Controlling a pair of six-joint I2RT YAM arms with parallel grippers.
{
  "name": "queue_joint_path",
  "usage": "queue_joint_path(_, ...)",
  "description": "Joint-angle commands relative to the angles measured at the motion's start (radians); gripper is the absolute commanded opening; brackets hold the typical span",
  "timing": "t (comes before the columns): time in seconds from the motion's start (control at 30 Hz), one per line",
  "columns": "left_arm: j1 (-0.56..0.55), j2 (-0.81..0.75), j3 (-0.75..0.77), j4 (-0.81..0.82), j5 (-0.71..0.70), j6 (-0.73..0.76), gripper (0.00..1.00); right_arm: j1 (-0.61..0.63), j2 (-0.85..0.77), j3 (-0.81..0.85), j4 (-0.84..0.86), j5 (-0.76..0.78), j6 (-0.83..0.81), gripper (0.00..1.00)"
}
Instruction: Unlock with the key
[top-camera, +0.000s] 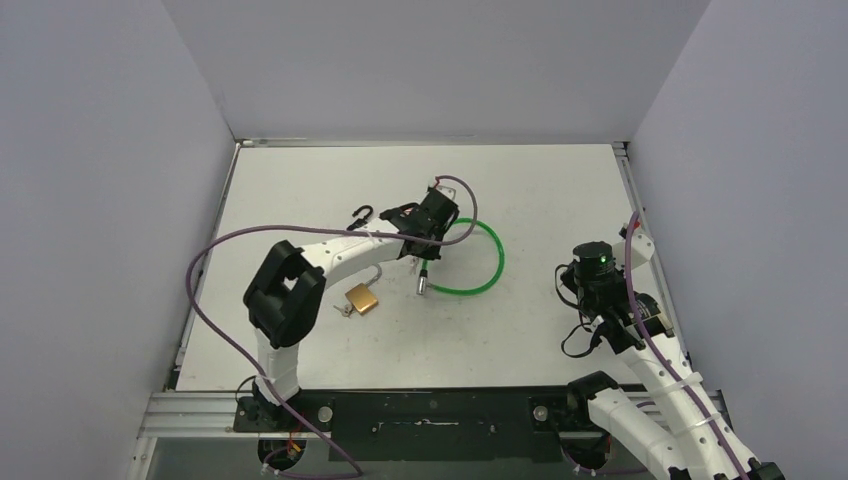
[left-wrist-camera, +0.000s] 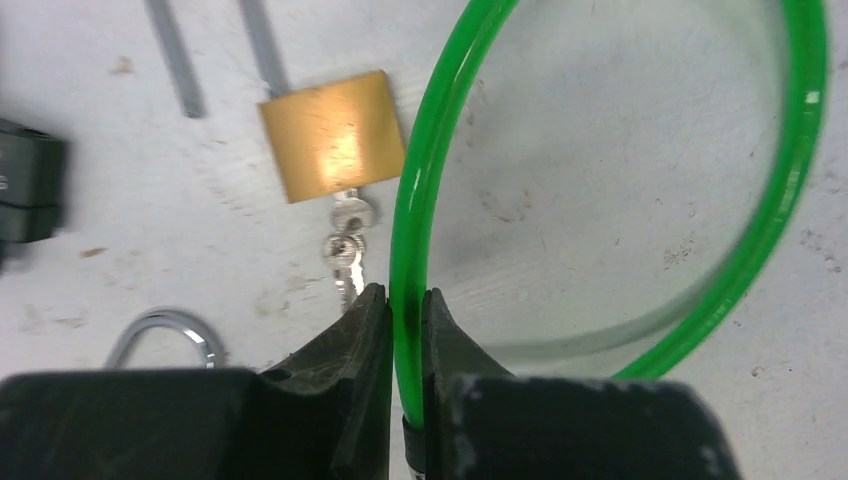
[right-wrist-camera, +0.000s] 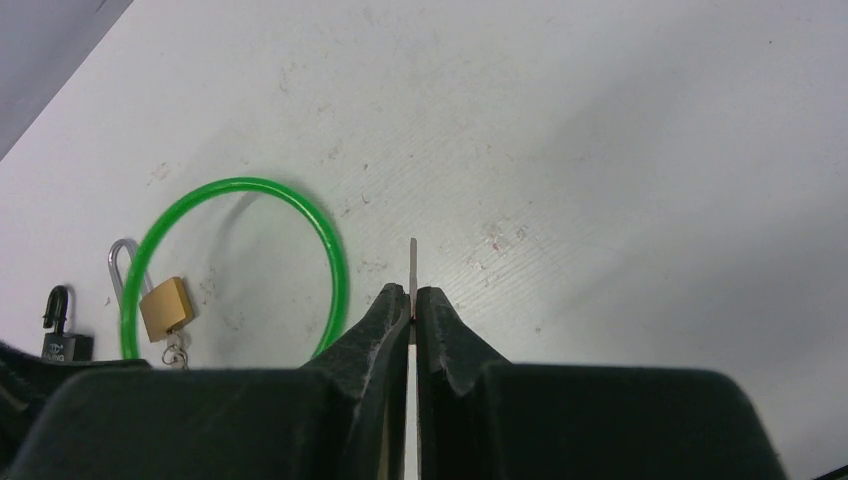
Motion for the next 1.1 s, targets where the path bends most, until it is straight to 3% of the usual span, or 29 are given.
queue_joint_path(0.0,0.004,-0.172,0.006,0.006,-0.172,0.057,0.00,-0.005,0.005,0.018,0.036,0.008,-0.009,0.00)
queue_joint_path(0.23,-0.042,-0.251,-0.024,-0.025,-0.403,0.094,0.00,-0.006,0.014,0.015,0.049,-0.002,-0.017,0.00)
queue_joint_path(0.57,-0.118,-0.214,0.036,-0.117,-0.715,0.194,0.00,-0.007,0.007,0.006,0.047,-0.011,-0.019,0.00)
queue_joint_path(0.83,-0.137,-0.178,0.074,-0.130,-0.869,0.312,0.00,-0.006,0.002,0.004,0.044,-0.008,-0.025,0.00)
queue_joint_path(1.07,-0.217,-0.067,0.093,-0.136,-0.947,0.332,0.00,-0.007,0.011,0.006,0.053,-0.009,-0.034,0.00)
